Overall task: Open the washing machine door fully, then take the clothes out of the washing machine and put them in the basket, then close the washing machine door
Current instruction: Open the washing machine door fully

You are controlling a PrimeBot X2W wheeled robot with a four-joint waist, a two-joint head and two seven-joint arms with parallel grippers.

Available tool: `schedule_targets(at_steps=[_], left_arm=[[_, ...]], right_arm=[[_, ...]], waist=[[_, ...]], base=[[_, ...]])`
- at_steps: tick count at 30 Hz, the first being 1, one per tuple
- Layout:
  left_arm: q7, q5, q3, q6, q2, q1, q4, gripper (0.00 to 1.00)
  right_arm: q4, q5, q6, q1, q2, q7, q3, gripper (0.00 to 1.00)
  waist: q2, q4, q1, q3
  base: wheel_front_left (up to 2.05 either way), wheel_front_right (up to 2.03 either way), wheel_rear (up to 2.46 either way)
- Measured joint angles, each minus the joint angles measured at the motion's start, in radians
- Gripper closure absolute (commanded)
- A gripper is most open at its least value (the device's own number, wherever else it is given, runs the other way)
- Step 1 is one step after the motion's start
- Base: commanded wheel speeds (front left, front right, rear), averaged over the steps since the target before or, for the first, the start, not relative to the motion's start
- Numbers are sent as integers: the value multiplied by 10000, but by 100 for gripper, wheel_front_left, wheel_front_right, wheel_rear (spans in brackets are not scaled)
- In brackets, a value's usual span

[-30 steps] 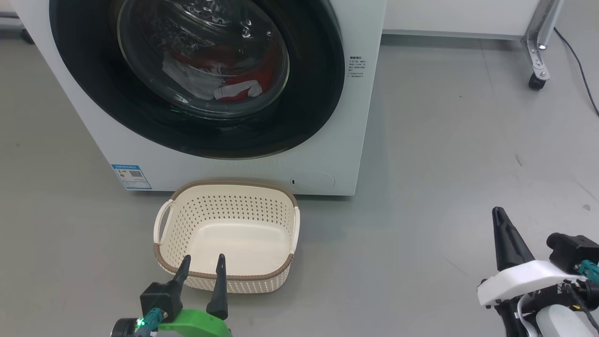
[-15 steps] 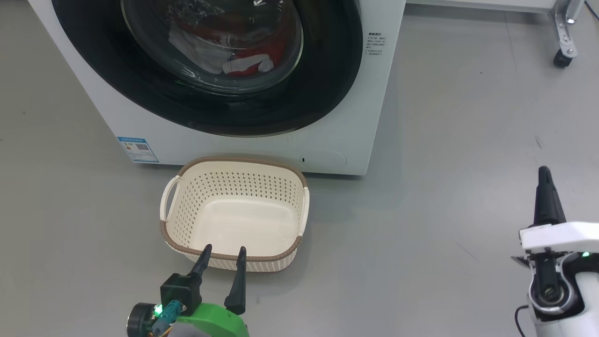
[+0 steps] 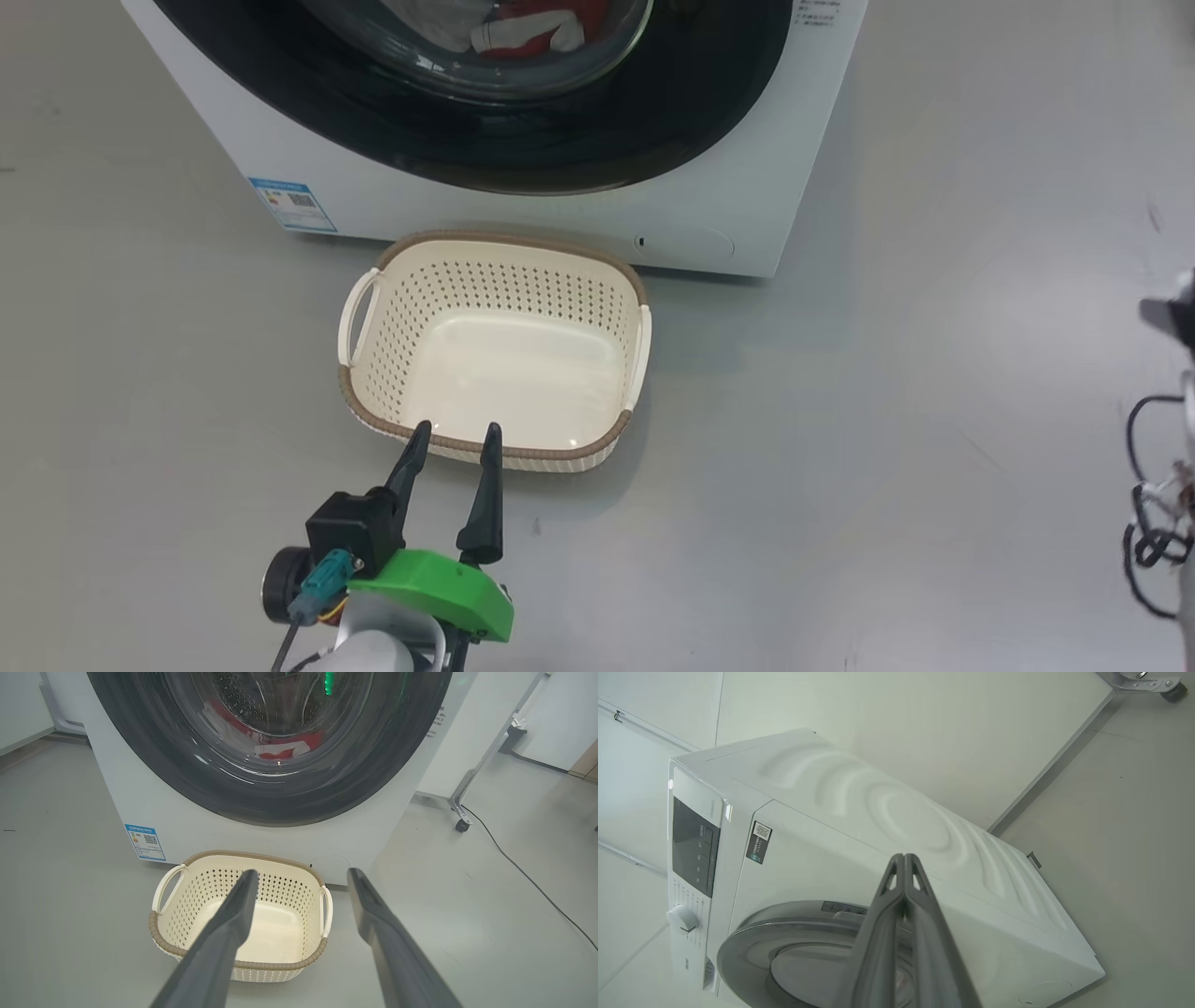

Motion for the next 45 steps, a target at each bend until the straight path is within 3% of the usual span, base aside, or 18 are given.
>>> schedule_targets(at_steps=[4,16,24,35,45], left_arm=[[0,-19,-178,0,-6,-389,-309,0],[-2,-337,-499,0,-13,-1058,-825,0],[-2,-472,-629,0,-23,-1334,-984,0],[-2,-685,-715,0,-48,-1486,-1074,0],[-2,-794,-819,0,-69,-1491,-1028,0]], right_arm=[[-23,173,-347,-991,-397,499,-148,100],[295,575,-1221,-3594,-729,1557,134,100],[784,1160,-1574,-4685,-825,2410,280,100],[1511,2514,-1760,-5655,-349,3693,382,100],[2033,2750,-1837,-6367,-368,4215,366,100]], waist=[[0,189,0,482],[0,873,1,1886],[0,1416,1,2597],[0,2045,1,3171],[0,2387,1,3405]], base=[[0,0,0],[0,0,0],[0,0,0],[0,0,0],[0,0,0]])
